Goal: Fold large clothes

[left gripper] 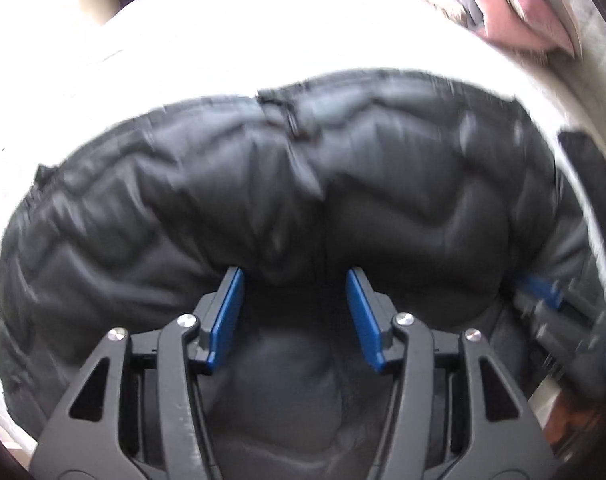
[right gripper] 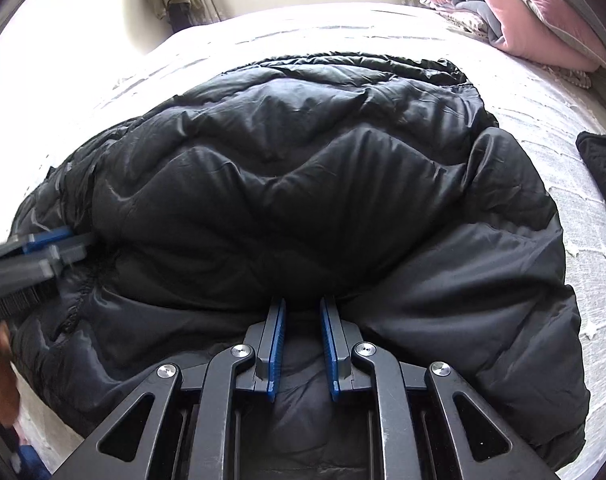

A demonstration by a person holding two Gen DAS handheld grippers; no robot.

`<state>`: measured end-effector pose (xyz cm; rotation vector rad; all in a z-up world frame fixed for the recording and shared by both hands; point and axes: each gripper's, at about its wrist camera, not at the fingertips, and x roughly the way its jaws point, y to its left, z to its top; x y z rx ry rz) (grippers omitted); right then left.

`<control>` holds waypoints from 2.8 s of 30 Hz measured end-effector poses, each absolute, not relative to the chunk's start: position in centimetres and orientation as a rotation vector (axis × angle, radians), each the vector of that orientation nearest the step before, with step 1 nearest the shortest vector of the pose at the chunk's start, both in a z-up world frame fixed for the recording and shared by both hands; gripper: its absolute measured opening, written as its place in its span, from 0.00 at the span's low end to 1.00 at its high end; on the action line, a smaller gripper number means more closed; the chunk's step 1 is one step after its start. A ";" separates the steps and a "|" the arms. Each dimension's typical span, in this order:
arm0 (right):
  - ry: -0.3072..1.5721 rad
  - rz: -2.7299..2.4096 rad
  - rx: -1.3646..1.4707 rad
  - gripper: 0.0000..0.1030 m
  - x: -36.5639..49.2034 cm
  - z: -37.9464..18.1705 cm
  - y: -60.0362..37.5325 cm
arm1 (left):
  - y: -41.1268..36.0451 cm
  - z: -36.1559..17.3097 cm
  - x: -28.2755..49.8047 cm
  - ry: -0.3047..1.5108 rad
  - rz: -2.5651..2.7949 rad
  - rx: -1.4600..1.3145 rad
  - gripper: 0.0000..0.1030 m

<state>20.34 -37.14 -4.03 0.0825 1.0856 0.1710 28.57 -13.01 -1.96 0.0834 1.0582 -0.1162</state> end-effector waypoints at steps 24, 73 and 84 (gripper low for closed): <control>1.092 0.195 0.119 0.17 20.6 -3.5 -38.7 | -13.4 -4.8 39.7 1.172 -0.005 0.078 0.52; 0.922 0.476 -0.077 0.05 16.1 -2.6 -20.8 | 14.8 -7.3 10.7 0.934 -0.016 -1.165 0.81; 0.999 0.565 0.157 0.03 17.7 -4.1 -23.0 | 11.7 -4.2 13.3 0.806 0.113 -0.934 0.49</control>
